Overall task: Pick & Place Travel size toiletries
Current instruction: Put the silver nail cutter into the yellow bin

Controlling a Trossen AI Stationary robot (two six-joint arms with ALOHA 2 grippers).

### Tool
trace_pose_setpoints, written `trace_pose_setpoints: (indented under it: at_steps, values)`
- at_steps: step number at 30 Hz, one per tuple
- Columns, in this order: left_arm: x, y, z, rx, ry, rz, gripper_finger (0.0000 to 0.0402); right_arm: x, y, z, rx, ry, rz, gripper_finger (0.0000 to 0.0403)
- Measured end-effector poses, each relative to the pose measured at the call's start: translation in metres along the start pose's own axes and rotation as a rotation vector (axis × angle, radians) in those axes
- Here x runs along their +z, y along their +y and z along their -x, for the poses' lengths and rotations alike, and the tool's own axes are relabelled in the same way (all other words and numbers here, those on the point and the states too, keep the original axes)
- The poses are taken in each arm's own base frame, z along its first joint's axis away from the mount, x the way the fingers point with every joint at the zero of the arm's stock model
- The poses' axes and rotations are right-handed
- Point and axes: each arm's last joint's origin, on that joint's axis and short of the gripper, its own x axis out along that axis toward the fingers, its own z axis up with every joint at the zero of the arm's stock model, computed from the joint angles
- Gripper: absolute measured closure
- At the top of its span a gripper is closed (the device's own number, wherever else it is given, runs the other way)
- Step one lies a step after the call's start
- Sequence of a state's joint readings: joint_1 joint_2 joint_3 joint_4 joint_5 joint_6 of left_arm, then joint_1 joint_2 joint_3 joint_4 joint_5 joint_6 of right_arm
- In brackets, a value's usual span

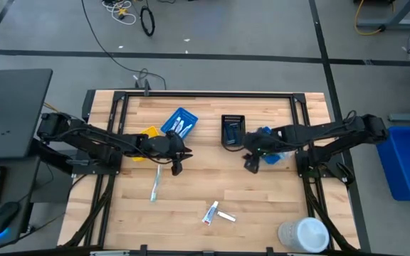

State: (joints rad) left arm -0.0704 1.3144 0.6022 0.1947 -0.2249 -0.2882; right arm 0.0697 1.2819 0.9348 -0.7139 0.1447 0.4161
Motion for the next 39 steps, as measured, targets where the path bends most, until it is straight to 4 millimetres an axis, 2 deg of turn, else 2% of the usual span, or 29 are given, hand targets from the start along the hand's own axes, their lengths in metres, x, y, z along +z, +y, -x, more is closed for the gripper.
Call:
trace_pose_setpoints:
  at_steps: [4, 7, 10, 16, 19, 23, 32, 35, 39]
  values:
    - [0.000, 0.000, 0.000, -0.006, 0.001, 0.047, 0.0303, 0.016, 0.013, 0.003, 0.113, -0.180, 0.120, 0.0200]
    - [0.000, -0.001, 0.000, -0.012, 0.003, 0.054, 0.0303, 0.019, 0.022, 0.000, 0.208, -0.277, 0.197, 0.0200]
    - [0.000, -0.003, 0.001, -0.019, -0.004, 0.063, 0.0303, 0.013, 0.027, -0.009, 0.284, -0.340, 0.233, 0.0199]
    - [0.003, -0.005, 0.001, -0.027, -0.039, 0.056, 0.0303, -0.015, 0.030, -0.033, 0.387, -0.380, 0.257, 0.0193]
    - [0.005, -0.005, 0.001, -0.032, -0.059, 0.041, 0.0303, -0.025, 0.038, -0.039, 0.407, -0.374, 0.277, 0.0192]
    - [0.010, -0.006, 0.001, -0.026, -0.108, 0.038, 0.0303, -0.028, 0.055, -0.044, 0.398, -0.370, 0.312, 0.0194]
    - [0.013, -0.006, 0.002, -0.002, -0.146, 0.049, 0.0303, -0.010, 0.112, -0.051, 0.439, -0.328, 0.368, 0.0189]
    - [0.013, -0.005, 0.002, -0.001, -0.143, 0.049, 0.0303, -0.009, 0.132, -0.052, 0.410, -0.230, 0.378, 0.0183]
    - [0.012, -0.006, 0.001, -0.007, -0.133, 0.047, 0.0303, -0.010, 0.153, -0.056, 0.283, -0.072, 0.383, 0.0181]
